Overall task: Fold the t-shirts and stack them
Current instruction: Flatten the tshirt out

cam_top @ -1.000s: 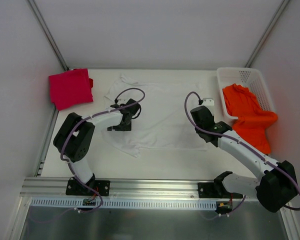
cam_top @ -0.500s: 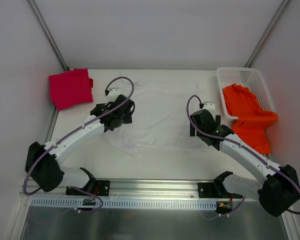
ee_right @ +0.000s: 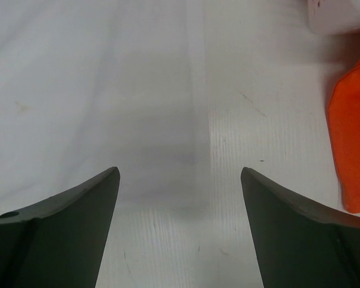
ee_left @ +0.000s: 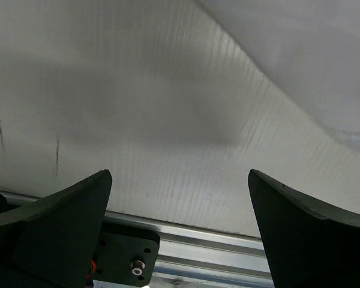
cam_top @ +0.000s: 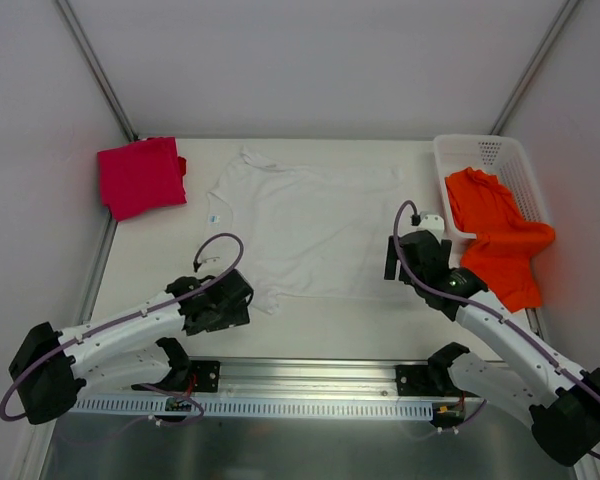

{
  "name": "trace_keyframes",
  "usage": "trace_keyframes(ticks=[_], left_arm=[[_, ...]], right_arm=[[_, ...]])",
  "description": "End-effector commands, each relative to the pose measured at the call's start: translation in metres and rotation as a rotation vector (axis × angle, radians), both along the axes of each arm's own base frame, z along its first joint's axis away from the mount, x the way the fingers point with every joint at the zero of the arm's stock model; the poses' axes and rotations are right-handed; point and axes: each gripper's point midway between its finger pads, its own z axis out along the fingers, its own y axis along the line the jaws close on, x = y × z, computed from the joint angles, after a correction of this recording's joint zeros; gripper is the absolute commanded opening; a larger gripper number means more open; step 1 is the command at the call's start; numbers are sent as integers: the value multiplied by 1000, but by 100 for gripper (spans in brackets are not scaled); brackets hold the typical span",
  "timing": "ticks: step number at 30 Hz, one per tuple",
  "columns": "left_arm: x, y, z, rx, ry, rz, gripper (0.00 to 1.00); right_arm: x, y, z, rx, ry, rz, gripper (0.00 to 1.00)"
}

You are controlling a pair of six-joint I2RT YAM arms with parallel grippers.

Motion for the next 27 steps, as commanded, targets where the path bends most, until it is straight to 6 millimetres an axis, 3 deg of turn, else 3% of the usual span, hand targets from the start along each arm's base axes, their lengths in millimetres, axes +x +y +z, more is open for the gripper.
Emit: trace_keyframes(ticks=[1, 6, 14, 23, 27], left_arm=[[-21, -5, -16, -13, 42, 65, 99], [-20, -9, -26, 41, 15, 88, 99], [12, -42, -27, 80, -40, 25, 99], [27, -54, -50, 227, 4, 2, 99], [33, -56, -49, 242, -14, 0, 99]], right_arm=[[-11, -3, -3, 27, 0, -8, 86], [-18, -8, -7, 27, 7, -15, 86], [-23, -14, -10, 4, 19, -29, 86], [-25, -17, -17, -8, 31, -38, 86], [-24, -16, -20, -11, 37, -37, 86]])
